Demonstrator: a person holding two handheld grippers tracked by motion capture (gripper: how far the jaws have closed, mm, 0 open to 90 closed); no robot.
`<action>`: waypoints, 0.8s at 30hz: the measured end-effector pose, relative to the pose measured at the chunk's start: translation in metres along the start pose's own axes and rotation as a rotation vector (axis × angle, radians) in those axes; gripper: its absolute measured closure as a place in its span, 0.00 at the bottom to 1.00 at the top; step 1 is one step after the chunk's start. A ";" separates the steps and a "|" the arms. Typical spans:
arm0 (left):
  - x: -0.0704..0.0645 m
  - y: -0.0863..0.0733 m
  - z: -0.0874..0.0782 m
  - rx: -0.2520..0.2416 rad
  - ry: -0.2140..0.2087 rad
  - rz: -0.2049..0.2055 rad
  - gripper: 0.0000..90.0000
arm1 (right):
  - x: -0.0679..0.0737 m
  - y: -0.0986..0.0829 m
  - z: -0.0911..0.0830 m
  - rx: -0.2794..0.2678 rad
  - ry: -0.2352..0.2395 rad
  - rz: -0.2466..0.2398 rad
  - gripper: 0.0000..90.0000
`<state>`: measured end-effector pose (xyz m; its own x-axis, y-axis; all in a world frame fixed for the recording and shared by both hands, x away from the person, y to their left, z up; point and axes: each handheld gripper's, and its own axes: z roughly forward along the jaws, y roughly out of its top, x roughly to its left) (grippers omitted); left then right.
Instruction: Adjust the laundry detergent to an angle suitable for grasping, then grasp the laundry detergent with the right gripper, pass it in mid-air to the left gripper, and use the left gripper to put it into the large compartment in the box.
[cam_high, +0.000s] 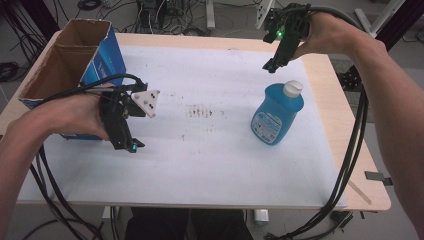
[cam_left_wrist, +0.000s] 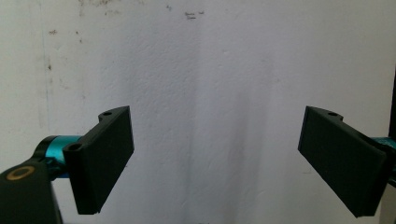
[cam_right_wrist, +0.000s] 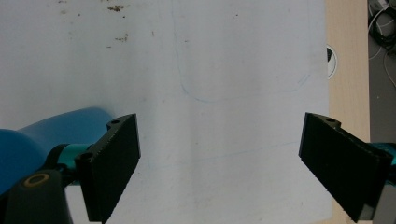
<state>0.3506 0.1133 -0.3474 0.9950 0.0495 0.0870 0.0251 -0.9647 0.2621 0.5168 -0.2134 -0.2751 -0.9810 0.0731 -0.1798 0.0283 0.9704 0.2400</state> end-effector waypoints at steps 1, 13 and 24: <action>0.000 0.000 0.000 0.000 0.000 0.000 0.12 | 0.000 0.000 0.000 0.000 0.000 0.000 0.13; -0.003 0.002 -0.003 0.000 0.000 0.017 0.12 | 0.002 -0.001 0.001 -0.002 0.001 0.011 0.13; -0.004 0.004 -0.004 -0.013 0.007 0.024 0.12 | 0.002 -0.004 0.000 -0.010 -0.003 0.023 0.13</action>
<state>0.3466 0.1101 -0.3424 0.9946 0.0280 0.0997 -0.0002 -0.9621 0.2726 0.5143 -0.2172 -0.2765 -0.9795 0.0960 -0.1772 0.0488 0.9661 0.2535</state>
